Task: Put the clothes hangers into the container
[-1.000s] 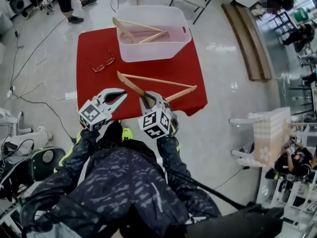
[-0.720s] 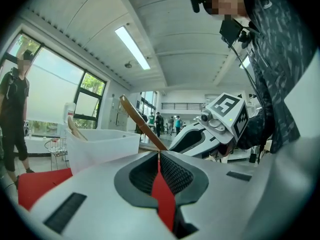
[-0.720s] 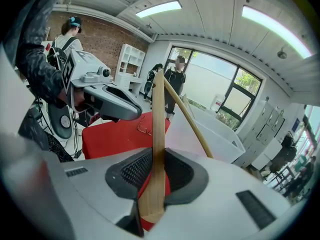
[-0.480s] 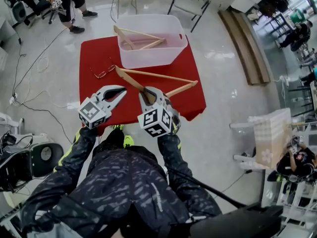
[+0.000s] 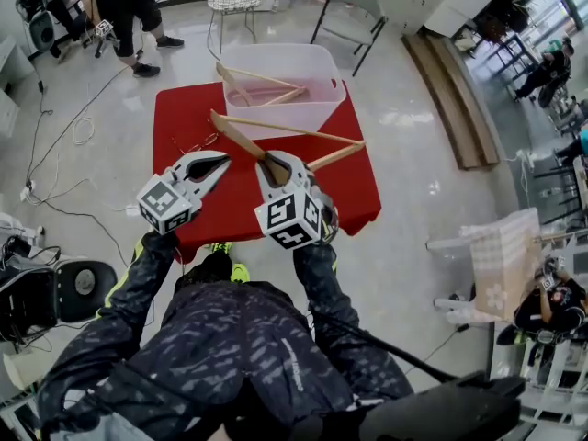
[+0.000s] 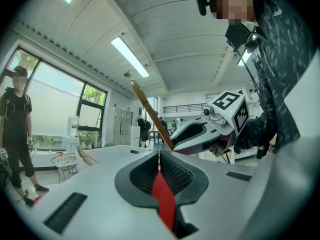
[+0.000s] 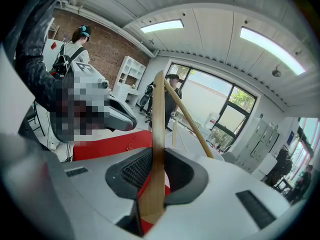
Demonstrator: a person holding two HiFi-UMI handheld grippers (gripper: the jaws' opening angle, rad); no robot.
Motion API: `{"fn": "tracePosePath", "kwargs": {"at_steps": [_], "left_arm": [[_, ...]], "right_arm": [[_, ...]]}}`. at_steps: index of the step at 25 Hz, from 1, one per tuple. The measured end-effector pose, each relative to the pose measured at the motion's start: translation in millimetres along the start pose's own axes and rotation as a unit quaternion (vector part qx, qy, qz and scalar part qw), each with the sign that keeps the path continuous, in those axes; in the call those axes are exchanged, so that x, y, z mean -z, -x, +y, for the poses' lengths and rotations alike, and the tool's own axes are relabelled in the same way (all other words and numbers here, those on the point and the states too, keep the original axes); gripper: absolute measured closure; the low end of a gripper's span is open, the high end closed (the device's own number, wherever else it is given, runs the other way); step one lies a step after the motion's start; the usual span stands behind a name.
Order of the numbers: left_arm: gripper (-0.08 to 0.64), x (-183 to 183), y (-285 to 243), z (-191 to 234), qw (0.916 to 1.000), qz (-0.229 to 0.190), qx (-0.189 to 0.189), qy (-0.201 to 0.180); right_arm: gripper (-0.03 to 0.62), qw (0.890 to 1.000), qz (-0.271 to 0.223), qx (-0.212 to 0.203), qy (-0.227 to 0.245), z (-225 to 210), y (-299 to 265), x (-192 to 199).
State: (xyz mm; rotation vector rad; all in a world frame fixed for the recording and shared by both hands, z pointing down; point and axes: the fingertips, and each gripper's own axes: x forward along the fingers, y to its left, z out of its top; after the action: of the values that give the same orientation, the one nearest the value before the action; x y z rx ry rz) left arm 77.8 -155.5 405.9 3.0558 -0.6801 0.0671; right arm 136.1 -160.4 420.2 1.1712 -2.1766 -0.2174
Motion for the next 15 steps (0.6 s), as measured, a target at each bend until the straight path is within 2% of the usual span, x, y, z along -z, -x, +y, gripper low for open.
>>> {"fn": "tracePosePath", "kwargs": {"at_steps": [4, 9, 15], "left_arm": [[0.547, -10.1, 1.3, 24.4, 1.0000, -0.006, -0.004, -0.003], [0.547, -18.0, -0.1, 21.0, 0.9999, -0.009, -0.008, -0.002], [0.548, -31.9, -5.4, 42.7, 0.9997, -0.019, -0.013, -0.007]], "right_arm": [[0.509, 1.000, -0.017, 0.008, 0.009, -14.6, -13.5, -29.2], [0.509, 0.999, -0.032, 0.011, 0.020, -28.1, -6.7, -48.7], [0.509, 0.999, -0.046, 0.015, 0.021, -49.0, -19.0, -67.5]]}}
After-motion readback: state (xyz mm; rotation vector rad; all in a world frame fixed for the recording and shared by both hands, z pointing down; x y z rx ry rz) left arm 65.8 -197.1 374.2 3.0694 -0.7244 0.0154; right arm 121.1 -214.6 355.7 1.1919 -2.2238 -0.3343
